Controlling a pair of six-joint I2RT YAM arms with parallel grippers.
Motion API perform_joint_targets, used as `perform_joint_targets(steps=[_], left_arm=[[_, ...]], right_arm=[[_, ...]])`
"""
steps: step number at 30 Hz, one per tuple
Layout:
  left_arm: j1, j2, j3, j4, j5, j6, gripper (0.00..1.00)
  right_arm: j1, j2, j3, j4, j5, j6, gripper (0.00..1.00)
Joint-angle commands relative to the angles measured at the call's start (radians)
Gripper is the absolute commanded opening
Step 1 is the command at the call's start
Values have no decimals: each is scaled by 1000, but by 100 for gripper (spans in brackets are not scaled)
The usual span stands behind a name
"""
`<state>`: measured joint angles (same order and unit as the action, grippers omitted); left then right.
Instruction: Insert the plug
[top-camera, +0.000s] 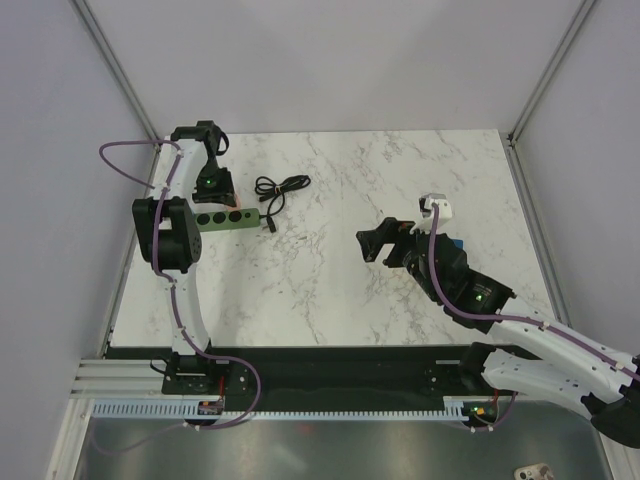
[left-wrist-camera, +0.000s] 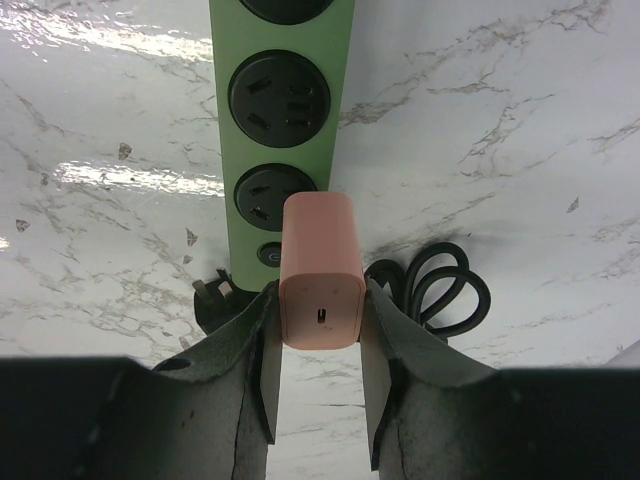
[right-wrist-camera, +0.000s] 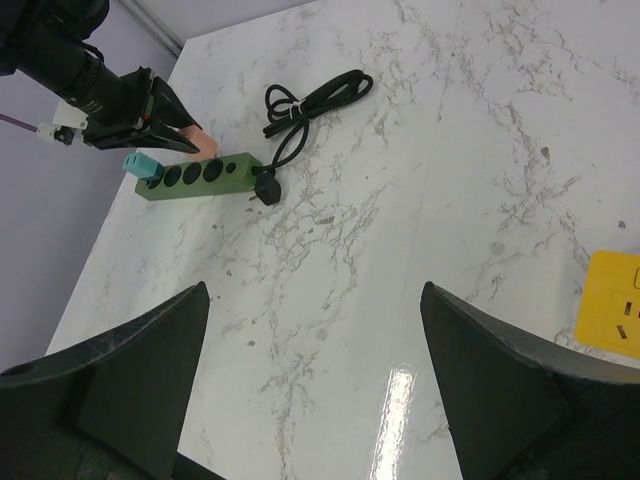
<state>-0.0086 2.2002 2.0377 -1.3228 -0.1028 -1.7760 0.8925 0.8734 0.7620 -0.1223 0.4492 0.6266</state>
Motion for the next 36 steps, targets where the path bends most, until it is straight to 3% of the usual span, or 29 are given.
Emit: perform_joint_targets(steps=[1, 30, 36], left_arm=[[-1, -11, -10, -213, -21, 23, 2], [-11, 27, -56, -213, -12, 98, 2], [-11, 35, -121, -176, -5, 96, 2]], right_arm=[[-3, -4, 48, 4, -3, -19, 95], [-3, -8, 63, 0, 9, -28, 95], [-3, -37, 50, 0, 28, -33, 95]])
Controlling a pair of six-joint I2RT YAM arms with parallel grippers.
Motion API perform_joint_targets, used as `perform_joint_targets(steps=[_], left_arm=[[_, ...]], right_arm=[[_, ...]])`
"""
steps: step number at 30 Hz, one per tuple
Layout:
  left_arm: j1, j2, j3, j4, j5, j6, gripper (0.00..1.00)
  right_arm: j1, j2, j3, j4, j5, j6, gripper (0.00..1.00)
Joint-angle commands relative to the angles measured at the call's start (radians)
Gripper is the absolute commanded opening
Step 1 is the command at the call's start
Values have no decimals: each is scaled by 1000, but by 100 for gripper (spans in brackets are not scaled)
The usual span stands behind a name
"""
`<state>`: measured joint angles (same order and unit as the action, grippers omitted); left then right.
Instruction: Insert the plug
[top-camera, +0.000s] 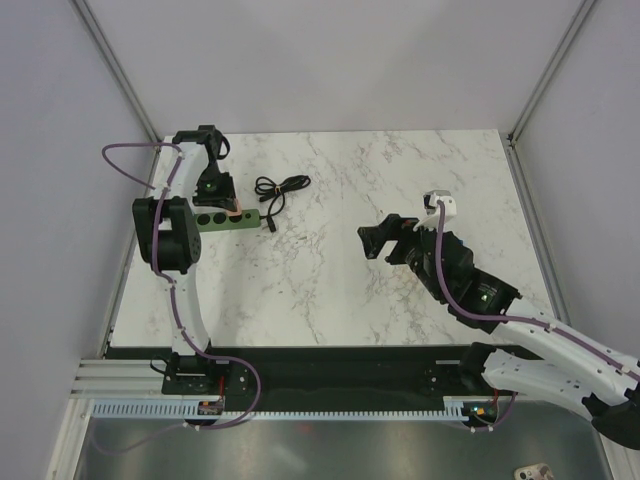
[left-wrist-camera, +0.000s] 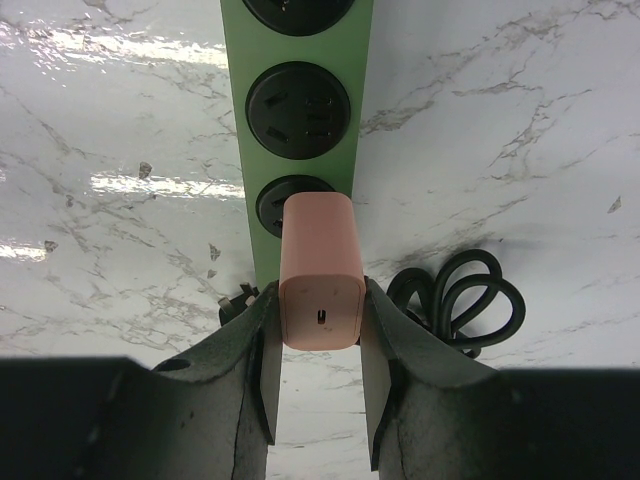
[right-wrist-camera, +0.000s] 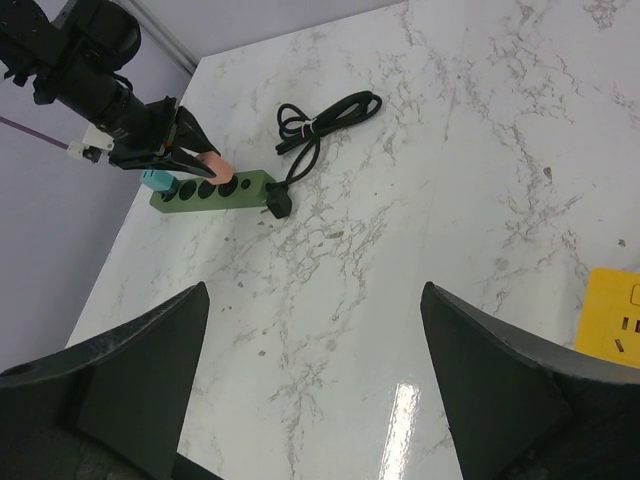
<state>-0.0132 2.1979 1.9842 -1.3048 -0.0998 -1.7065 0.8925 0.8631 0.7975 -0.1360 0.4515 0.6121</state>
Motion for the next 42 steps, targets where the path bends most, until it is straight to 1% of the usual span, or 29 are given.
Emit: perform_joint_targets(steps=[1, 6, 11, 15, 20, 23, 25, 29, 34, 35, 42], left_arm=[[-7, 37, -77, -185, -3, 27, 2], [-7, 37, -139, -139, 23, 36, 2], [-7, 34, -176, -114, 14, 33, 2], [-7, 28, -228, -71, 34, 30, 2], [-11, 52, -240, -56, 32, 39, 2], [-11, 48, -286, -31, 32, 34, 2], [-8, 59, -297, -5, 51, 47, 2], [-7, 59, -314, -5, 69, 42, 2], [12, 62, -312, 7, 66, 56, 2], [39, 69, -312, 6, 66, 68, 2], [29, 49, -349, 12, -12, 65, 2]], right_arm=[[-3, -29, 11, 13, 27, -17, 95], [-3, -33, 6, 10, 15, -12, 95], [-4, -55, 2, 4, 41, -21, 95], [-3, -61, 11, -14, 36, -34, 95], [-3, -76, 6, -31, 53, -38, 95], [-3, -73, 9, -31, 58, -32, 95], [-3, -70, 8, -30, 55, -29, 95], [-3, -70, 6, -31, 50, -29, 95], [-4, -81, 12, -31, 50, -35, 95], [-1, -84, 14, -33, 52, -38, 95], [-3, -87, 12, -36, 52, -32, 95]])
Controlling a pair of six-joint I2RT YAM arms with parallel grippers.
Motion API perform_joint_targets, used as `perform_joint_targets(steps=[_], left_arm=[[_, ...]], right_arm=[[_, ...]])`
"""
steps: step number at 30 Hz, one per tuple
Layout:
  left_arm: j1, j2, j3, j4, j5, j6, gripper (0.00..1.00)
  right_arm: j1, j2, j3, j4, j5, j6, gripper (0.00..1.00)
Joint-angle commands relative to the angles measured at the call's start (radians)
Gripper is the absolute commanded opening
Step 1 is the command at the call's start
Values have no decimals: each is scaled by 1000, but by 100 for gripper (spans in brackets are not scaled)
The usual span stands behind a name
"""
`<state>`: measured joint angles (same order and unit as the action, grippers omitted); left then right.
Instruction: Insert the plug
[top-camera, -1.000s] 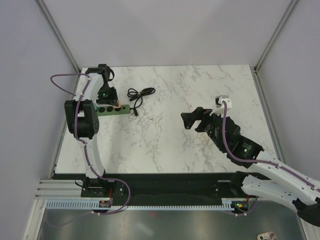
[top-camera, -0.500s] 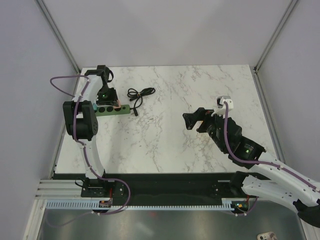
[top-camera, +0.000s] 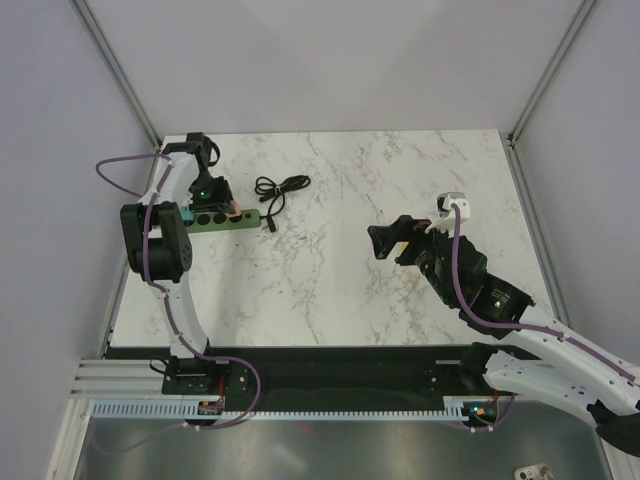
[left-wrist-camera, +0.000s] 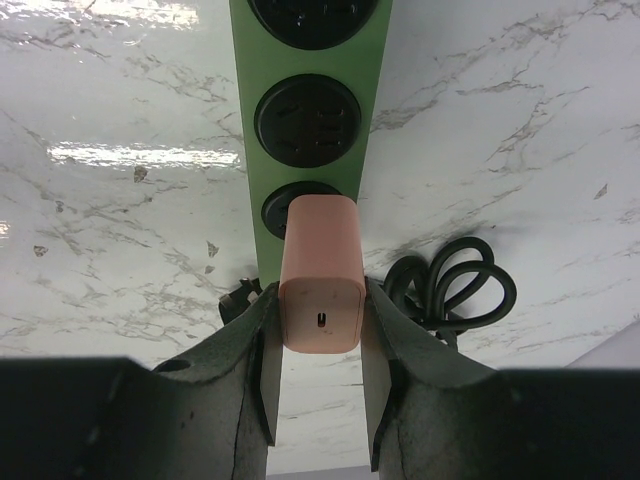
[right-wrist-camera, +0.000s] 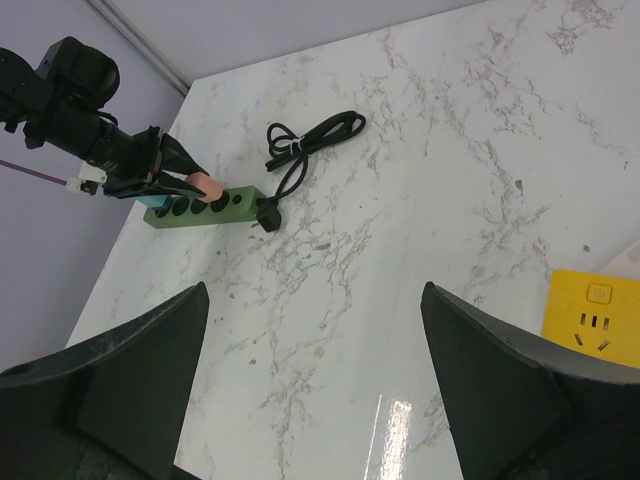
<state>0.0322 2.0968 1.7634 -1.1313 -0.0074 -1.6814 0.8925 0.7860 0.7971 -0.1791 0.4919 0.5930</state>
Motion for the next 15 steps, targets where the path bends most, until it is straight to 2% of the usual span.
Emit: perform_joint_targets(steps=[1, 7, 15], left_arm=[[-18, 158, -108, -162, -106, 52, 2], [-64, 223, 5, -249, -175, 58, 2], [-64, 262, 48, -262, -227, 135, 2]], right_arm=[[-3, -11, 13, 6, 11, -15, 95], [-1, -21, 13, 4, 14, -7, 95], [-3, -8, 14, 1, 10, 4, 95]])
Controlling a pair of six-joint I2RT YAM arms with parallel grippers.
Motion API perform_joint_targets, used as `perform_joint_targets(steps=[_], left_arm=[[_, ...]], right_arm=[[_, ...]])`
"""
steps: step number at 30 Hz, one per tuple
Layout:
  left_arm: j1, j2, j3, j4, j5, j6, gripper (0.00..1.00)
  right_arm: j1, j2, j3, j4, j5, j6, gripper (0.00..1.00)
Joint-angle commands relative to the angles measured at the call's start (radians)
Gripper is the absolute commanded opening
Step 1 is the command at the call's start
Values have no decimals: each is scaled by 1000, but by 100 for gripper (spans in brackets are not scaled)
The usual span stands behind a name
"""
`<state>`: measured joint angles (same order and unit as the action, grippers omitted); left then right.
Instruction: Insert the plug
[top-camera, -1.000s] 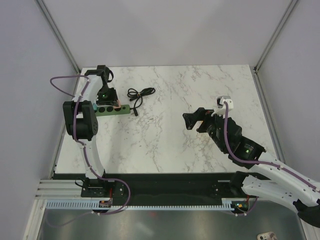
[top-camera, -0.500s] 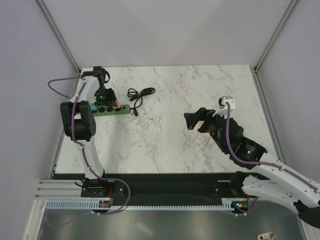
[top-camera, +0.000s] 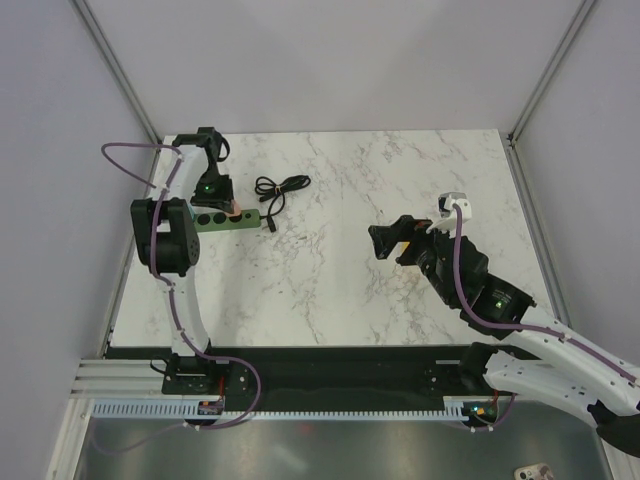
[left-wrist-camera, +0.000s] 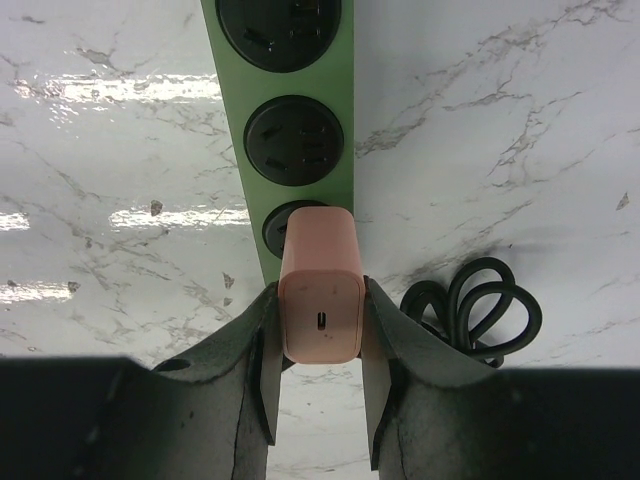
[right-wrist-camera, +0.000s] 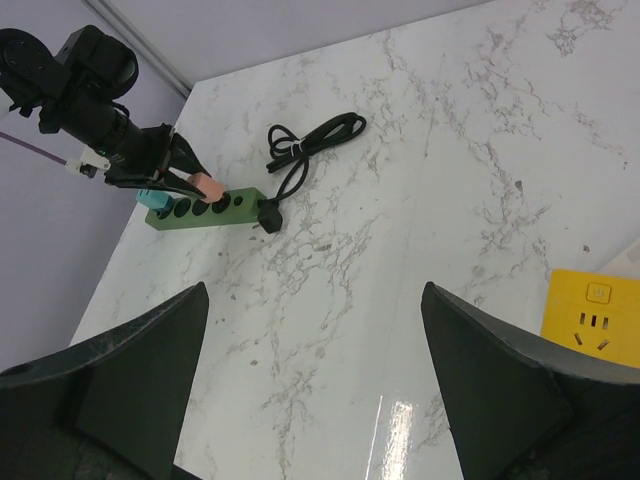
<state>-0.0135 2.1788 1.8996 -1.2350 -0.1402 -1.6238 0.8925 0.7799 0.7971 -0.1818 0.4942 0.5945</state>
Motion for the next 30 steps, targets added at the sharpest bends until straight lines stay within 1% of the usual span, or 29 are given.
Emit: perform_joint_targets(steps=[1, 5, 12, 17, 20, 21, 23, 27, 30], left_arm=[[-22, 184, -88, -167, -110, 77, 2], [-42, 176, -86, -175, -134, 67, 2], [-74, 184, -28, -165, -139, 110, 2], [-106, 179, -31, -181, -162, 76, 2], [-114, 182, -27, -179, -144, 79, 2], [-120, 182, -25, -160, -139, 102, 2], [-144, 180, -27, -153, -134, 111, 2], [-180, 165, -56, -158, -150, 82, 2], [-189, 164, -53, -133, -136, 94, 2]], right_arm=[[-1, -4, 8, 4, 9, 5, 95], [-4, -8, 8, 4, 0, 8, 95], [-3, -30, -12, -5, 4, 19, 95], [-3, -30, -35, -4, 9, 24, 95], [-3, -24, -35, -4, 30, 16, 95], [-3, -16, -27, -4, 41, 5, 95], [-1, -13, -19, -2, 46, -2, 95], [-3, -36, -29, 8, 55, 11, 95], [-3, -50, -48, 22, 44, 18, 95]])
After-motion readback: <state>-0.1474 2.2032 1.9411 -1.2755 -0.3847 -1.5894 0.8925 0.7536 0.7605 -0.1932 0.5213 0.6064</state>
